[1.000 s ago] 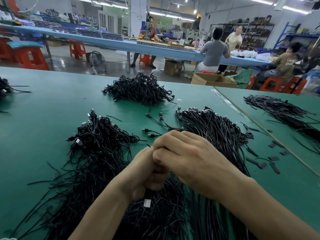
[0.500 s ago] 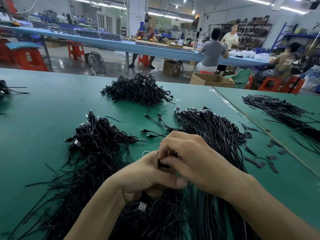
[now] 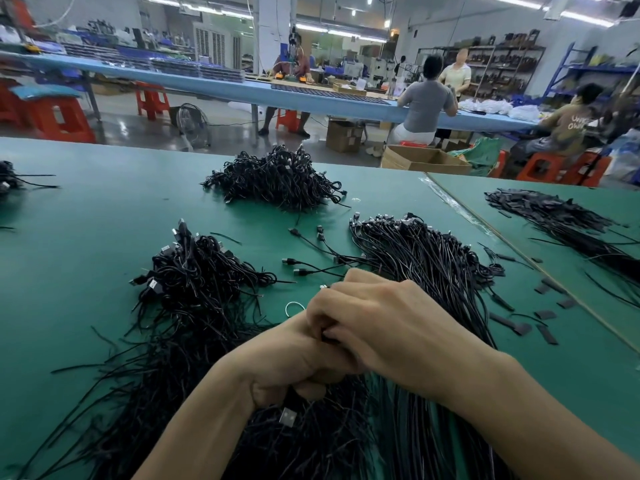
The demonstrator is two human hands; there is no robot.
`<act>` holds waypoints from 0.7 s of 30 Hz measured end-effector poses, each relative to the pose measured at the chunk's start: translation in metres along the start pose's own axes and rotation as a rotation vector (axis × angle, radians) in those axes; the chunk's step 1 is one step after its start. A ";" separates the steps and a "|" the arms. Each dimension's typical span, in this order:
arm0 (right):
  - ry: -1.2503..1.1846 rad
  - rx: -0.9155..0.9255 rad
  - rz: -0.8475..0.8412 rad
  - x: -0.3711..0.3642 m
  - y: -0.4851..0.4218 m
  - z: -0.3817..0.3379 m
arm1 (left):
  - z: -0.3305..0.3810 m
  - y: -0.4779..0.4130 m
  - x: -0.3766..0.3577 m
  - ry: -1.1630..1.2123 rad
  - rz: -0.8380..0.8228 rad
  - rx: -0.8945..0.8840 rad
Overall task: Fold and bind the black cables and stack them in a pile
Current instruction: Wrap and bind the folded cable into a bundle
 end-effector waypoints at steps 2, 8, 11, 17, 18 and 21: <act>0.053 0.006 -0.008 -0.004 -0.001 0.000 | 0.000 0.000 0.003 0.038 0.028 -0.004; -0.174 -0.153 0.223 0.007 0.005 0.026 | 0.019 0.000 -0.001 0.373 -0.029 -0.144; -0.326 -0.383 0.449 0.009 0.018 0.044 | 0.031 0.000 -0.001 0.568 -0.047 -0.255; -0.995 -0.633 0.679 -0.004 0.027 0.064 | 0.042 0.004 0.023 0.266 0.233 -0.532; -1.123 -0.649 0.673 -0.008 0.026 0.065 | 0.045 0.007 0.029 0.145 0.312 -0.564; -1.390 -0.690 0.623 -0.023 0.024 0.065 | 0.049 0.020 0.051 -0.171 0.600 -0.600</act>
Point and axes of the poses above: each hand's wrist, its own y-axis away from the middle knuckle, its own x-axis out of the back of the hand, z = x × y, the point moved 9 cm from there along -y, towards the middle knuckle, and after that the axes turned 7 degrees about y, right-handed, at the moved point
